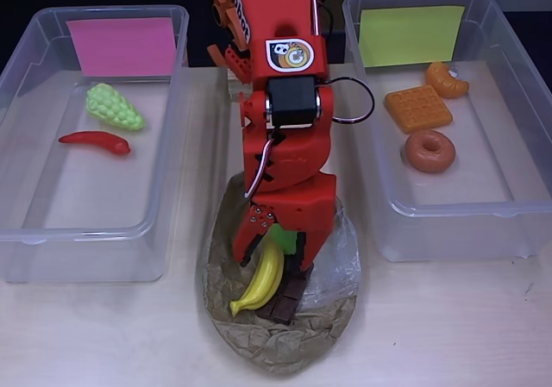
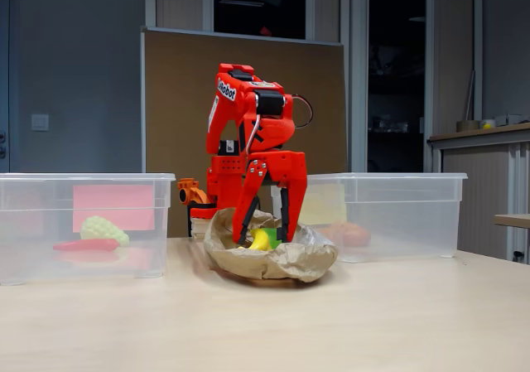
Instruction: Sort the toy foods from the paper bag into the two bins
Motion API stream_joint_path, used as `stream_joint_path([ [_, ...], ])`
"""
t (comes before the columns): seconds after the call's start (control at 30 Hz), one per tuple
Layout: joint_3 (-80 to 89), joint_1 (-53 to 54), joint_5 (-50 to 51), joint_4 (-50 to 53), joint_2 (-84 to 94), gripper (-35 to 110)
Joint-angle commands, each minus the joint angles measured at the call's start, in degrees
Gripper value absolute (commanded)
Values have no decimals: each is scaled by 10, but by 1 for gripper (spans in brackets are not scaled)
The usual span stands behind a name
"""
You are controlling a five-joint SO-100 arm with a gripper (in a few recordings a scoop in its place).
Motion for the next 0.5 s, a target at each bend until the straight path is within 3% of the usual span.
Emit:
stream_joint_path([
  [0.0,-22,-13,-5,4,-4,28],
  [0.47,-28,-11,-1,33,-2,0],
])
